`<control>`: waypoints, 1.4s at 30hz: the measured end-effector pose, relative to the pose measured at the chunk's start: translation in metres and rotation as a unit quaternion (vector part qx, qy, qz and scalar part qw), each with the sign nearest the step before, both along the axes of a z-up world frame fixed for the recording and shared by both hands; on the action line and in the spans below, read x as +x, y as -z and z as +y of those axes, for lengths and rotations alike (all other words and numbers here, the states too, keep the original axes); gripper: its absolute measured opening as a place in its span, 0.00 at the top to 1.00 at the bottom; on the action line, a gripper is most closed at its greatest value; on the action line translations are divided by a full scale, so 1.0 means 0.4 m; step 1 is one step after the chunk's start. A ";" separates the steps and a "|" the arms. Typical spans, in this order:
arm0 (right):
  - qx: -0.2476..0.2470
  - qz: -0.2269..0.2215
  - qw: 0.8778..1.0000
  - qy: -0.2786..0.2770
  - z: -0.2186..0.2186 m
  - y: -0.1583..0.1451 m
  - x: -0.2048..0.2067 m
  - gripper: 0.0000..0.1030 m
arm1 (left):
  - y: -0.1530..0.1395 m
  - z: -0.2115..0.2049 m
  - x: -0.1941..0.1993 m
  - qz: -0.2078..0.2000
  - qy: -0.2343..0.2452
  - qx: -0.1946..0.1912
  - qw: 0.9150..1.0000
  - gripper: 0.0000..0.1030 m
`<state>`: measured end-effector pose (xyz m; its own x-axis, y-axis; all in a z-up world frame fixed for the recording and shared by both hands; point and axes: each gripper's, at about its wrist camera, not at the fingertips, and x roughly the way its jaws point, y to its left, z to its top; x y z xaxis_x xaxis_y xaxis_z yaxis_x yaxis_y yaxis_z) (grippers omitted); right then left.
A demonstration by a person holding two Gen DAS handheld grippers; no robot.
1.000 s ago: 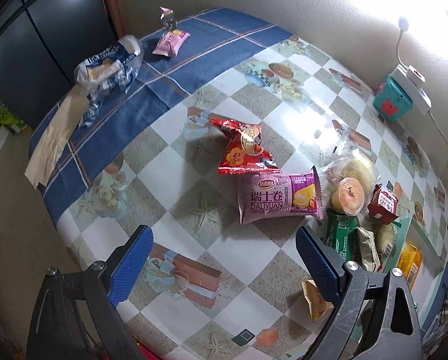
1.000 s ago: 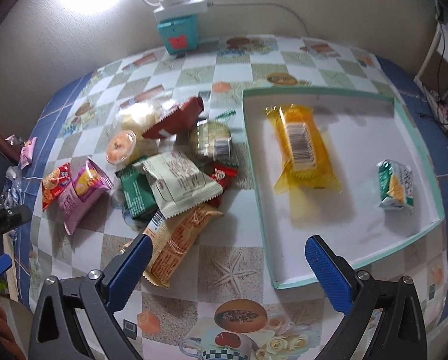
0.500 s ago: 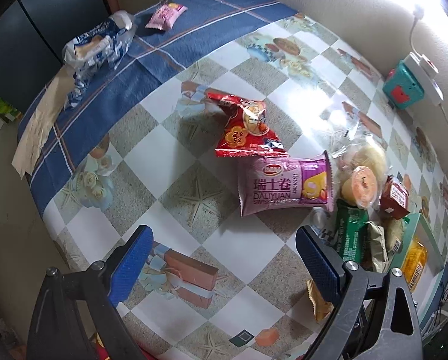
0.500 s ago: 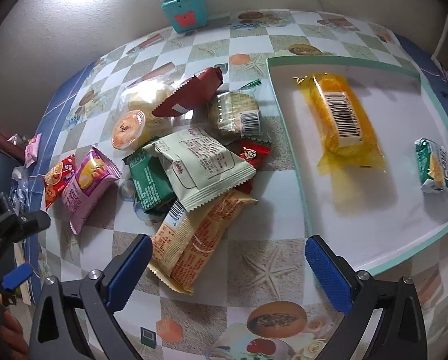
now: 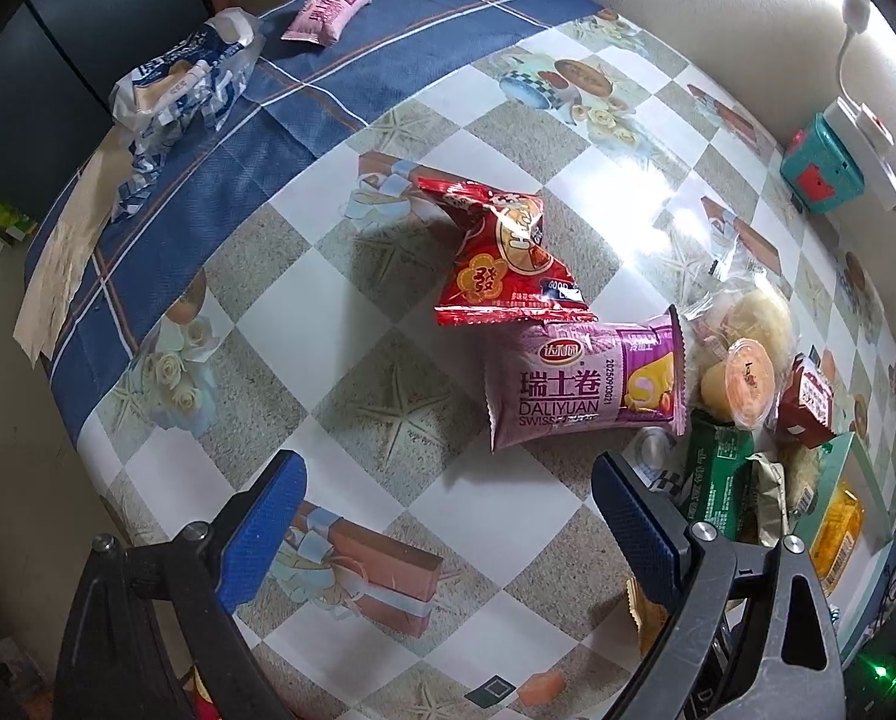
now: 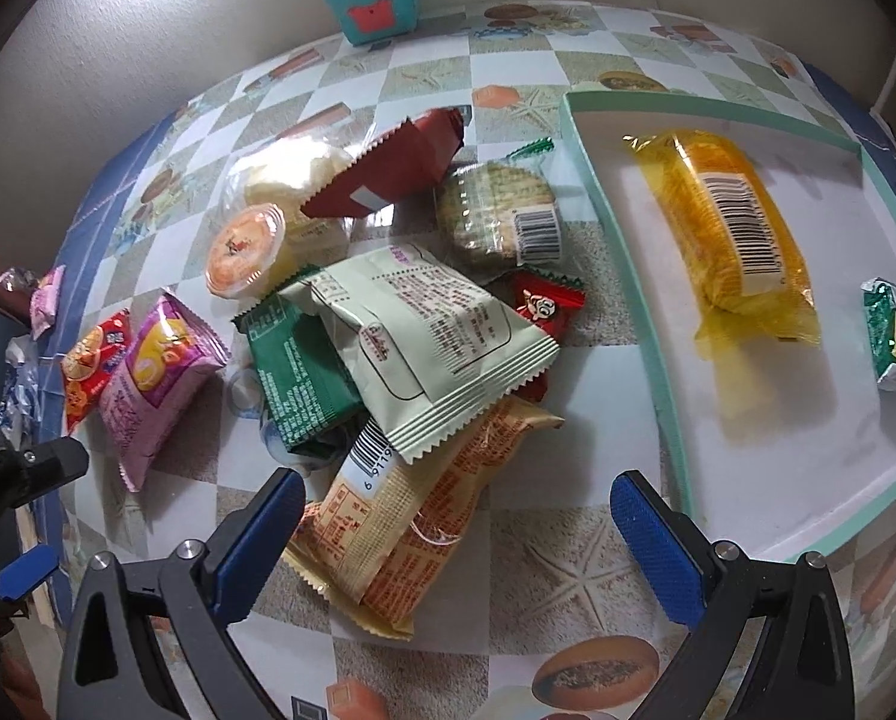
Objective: Organize snacks
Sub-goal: 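Withdraw both open tools from the tray back toward the snack pile, then grasp the pink swiss roll with the left tool while the right grasps the cream wafer bag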
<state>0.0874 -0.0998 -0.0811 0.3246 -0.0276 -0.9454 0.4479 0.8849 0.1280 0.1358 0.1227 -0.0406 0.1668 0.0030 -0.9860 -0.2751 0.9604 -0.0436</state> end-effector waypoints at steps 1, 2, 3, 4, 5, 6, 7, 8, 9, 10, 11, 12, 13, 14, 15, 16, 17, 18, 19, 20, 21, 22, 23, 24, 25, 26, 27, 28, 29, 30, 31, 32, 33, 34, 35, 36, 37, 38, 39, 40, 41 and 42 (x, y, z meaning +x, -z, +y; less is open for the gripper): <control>-0.001 0.001 1.000 -0.001 0.001 0.004 0.003 0.00 | 0.005 -0.003 0.003 0.002 0.003 0.003 1.000 0.07; -0.003 0.002 1.000 -0.002 0.003 0.007 0.006 0.00 | 0.013 -0.009 0.007 0.006 0.009 0.009 1.000 0.07; -0.006 0.003 1.000 -0.003 0.004 0.009 0.008 0.00 | 0.020 -0.014 0.010 0.010 0.014 0.012 1.000 0.07; -0.008 0.004 1.000 -0.003 0.006 0.012 0.011 0.00 | 0.027 -0.018 0.012 0.014 0.019 0.014 1.000 0.07; -0.011 0.005 1.000 -0.003 0.007 0.015 0.014 0.00 | 0.034 -0.023 0.014 0.018 0.023 0.015 0.999 0.07; -0.013 0.006 1.000 -0.002 0.007 0.018 0.016 0.00 | 0.040 -0.027 0.016 0.020 0.026 0.017 0.999 0.07; -0.014 0.007 1.000 -0.002 0.007 0.021 0.017 0.00 | 0.044 -0.030 0.018 0.022 0.030 0.019 0.999 0.07; -0.015 0.009 1.000 -0.001 0.008 0.026 0.023 0.00 | 0.048 -0.034 0.020 0.024 0.034 0.021 0.999 0.07; -0.016 0.012 1.000 0.000 0.007 0.031 0.026 0.00 | 0.052 -0.037 0.022 0.026 0.039 0.024 0.999 0.07; -0.016 0.014 1.000 0.000 0.006 0.036 0.029 0.00 | 0.054 -0.040 0.023 0.027 0.041 0.025 0.998 0.07; -0.022 0.013 1.000 -0.001 0.006 0.038 0.029 0.00 | 0.058 -0.042 0.024 0.029 0.044 0.027 0.998 0.07; -0.029 0.014 0.999 -0.002 0.009 0.040 0.037 0.00 | 0.059 -0.044 0.024 0.029 0.045 0.027 0.998 0.07; -0.034 0.015 0.999 -0.003 0.009 0.042 0.038 0.00 | 0.060 -0.045 0.026 0.029 0.046 0.028 0.998 0.07; -0.036 0.015 0.999 -0.005 0.013 0.046 0.043 0.00 | 0.060 -0.045 0.027 0.028 0.046 0.028 0.998 0.07; -0.042 0.016 0.999 -0.010 0.018 0.048 0.046 0.00 | 0.060 -0.046 0.028 0.027 0.047 0.029 0.998 0.07; -0.047 0.019 0.999 -0.015 0.023 0.050 0.048 0.00 | 0.059 -0.047 0.029 0.026 0.047 0.030 0.998 0.07; -0.052 0.021 0.998 -0.018 0.029 0.053 0.049 0.00 | 0.062 -0.060 0.031 0.026 0.047 0.031 0.998 0.07; -0.056 0.023 0.998 -0.023 0.033 0.055 0.050 0.00 | 0.060 -0.062 0.032 0.025 0.048 0.032 0.998 0.07; -0.059 0.024 0.998 -0.027 0.037 0.057 0.050 0.00 | 0.057 -0.065 0.033 0.025 0.049 0.032 0.998 0.07; -0.060 0.026 0.997 -0.033 0.039 0.058 0.047 0.00 | 0.056 -0.064 0.035 0.025 0.049 0.032 0.998 0.07; -0.060 0.026 0.997 -0.037 0.040 0.059 0.044 0.01 | 0.055 -0.063 0.038 0.025 0.050 0.032 0.998 0.07; -0.062 0.026 0.997 -0.042 0.043 0.060 0.040 0.01 | 0.051 -0.056 0.039 0.024 0.052 0.032 0.998 0.07; -0.063 0.027 0.997 -0.047 0.049 0.062 0.036 0.01 | 0.049 -0.053 0.043 0.023 0.053 0.032 0.998 0.07; -0.064 0.027 0.996 -0.051 0.049 0.063 0.034 0.03 | 0.048 -0.050 0.046 0.022 0.056 0.032 0.998 0.07; -0.067 0.028 0.996 -0.054 0.050 0.063 0.032 0.04 | 0.044 -0.045 0.049 0.021 0.058 0.033 0.998 0.07; -0.073 0.028 0.995 -0.058 0.048 0.063 0.031 0.08 | 0.042 -0.040 0.054 0.019 0.061 0.034 0.997 0.07; -0.075 0.027 0.995 -0.062 0.049 0.062 0.028 0.10 | 0.040 -0.036 0.059 0.018 0.064 0.036 0.997 0.07; -0.076 0.025 0.995 -0.065 0.049 0.060 0.026 0.11 | 0.039 -0.033 0.063 0.018 0.066 0.038 0.997 0.07; -0.077 0.023 0.995 -0.066 0.049 0.058 0.023 0.14 | 0.037 -0.029 0.068 0.017 0.069 0.039 0.997 0.07; -0.078 0.021 0.995 -0.067 0.047 0.056 0.021 0.18 | 0.036 -0.025 0.073 0.015 0.074 0.039 0.996 0.07; -0.080 0.020 0.994 -0.067 0.043 0.054 0.018 0.20 | 0.035 -0.022 0.078 0.014 0.078 0.039 0.996 0.07; -0.080 0.019 0.994 -0.067 0.029 0.048 0.012 0.24 | 0.035 -0.020 0.086 0.013 0.085 0.040 0.995 0.07; -0.080 0.017 0.995 -0.066 0.022 0.041 0.013 0.27 | 0.034 -0.019 0.092 0.012 0.090 0.041 0.995 0.07; -0.079 0.016 0.995 -0.065 0.017 0.039 0.011 0.29 | 0.033 -0.018 0.098 0.010 0.094 0.042 0.995 0.07; -0.079 0.015 0.995 -0.064 0.014 0.037 0.008 0.31 | 0.032 -0.017 0.105 0.008 0.100 0.042 0.994 0.07; -0.079 0.014 0.995 -0.064 0.007 0.032 0.004 0.34 | 0.031 -0.017 0.111 0.005 0.104 0.040 0.994 0.07; -0.080 0.013 0.995 -0.064 0.005 0.031 0.002 0.35 | 0.029 -0.017 0.117 0.002 0.107 0.039 0.993 0.07; -0.080 0.011 0.995 -0.063 0.002 0.029 0.000 0.39 | 0.025 -0.019 0.125 -0.005 0.113 0.037 0.993 0.07; -0.080 0.010 0.995 -0.062 -0.001 0.027 -0.001 0.42 | 0.022 -0.023 0.130 -0.009 0.118 0.036 0.992 0.07; -0.080 0.010 0.995 -0.062 -0.001 0.025 -0.003 0.43 | 0.018 -0.030 0.137 -0.015 0.127 0.034 0.991 0.07; -0.079 0.009 0.995 -0.061 -0.002 0.024 -0.006 0.43 | 0.016 -0.040 0.144 -0.020 0.133 0.033 0.990 0.07; -0.077 0.009 0.995 -0.060 -0.009 0.020 -0.010 0.44 | 0.009 -0.051 0.150 -0.029 0.143 0.031 0.989 0.07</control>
